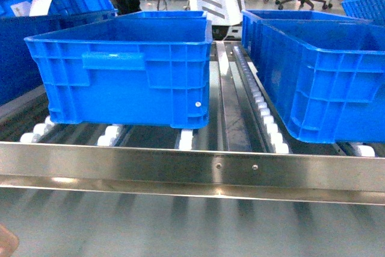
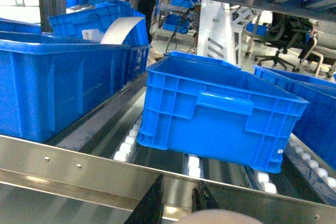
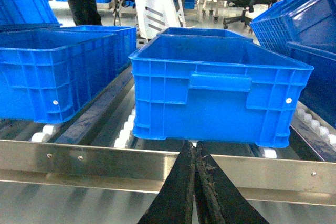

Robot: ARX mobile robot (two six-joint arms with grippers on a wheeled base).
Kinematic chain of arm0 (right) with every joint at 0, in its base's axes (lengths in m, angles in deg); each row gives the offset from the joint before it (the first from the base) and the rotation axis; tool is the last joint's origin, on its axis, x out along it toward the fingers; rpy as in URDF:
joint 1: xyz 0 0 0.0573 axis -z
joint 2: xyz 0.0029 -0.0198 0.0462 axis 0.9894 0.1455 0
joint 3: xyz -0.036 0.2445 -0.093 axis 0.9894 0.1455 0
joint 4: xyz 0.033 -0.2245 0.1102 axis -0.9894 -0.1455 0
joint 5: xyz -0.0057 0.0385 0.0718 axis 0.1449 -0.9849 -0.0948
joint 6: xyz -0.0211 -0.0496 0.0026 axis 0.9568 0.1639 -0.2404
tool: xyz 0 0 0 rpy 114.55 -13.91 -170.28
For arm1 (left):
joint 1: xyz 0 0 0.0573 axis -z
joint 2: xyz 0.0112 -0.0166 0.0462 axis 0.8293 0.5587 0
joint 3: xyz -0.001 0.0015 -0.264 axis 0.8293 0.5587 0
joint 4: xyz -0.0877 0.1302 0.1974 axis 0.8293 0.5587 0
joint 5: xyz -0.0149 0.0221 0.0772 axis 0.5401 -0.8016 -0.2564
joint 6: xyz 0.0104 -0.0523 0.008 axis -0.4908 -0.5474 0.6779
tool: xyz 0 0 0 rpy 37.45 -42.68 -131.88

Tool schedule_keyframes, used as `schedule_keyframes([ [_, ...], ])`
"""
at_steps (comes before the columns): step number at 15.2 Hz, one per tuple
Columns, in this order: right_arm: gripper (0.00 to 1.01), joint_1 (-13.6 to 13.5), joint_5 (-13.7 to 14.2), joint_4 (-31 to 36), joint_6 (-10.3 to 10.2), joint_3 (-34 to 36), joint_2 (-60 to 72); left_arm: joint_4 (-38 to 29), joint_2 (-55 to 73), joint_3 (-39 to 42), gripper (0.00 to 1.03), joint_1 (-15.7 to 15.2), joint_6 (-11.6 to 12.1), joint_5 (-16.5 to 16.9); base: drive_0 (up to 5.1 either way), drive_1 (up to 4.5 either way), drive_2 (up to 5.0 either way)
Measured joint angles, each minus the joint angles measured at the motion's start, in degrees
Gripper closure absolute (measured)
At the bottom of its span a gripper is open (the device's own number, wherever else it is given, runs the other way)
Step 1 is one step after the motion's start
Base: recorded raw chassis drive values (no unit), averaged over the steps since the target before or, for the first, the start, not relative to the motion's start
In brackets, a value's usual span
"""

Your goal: Place part in tray to right shelf

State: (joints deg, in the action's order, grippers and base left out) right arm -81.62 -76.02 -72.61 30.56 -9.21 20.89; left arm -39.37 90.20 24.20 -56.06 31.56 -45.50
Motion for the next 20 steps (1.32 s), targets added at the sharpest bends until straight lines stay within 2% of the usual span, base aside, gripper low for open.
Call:
schedule_keyframes([
  [20, 0.99, 0.0, 0.0, -0.04, 0.0, 0.0, 0.0, 0.26, 0.0, 0.0, 0.91, 0.0, 0.0, -0.02, 0.0, 0.0, 0.0],
])
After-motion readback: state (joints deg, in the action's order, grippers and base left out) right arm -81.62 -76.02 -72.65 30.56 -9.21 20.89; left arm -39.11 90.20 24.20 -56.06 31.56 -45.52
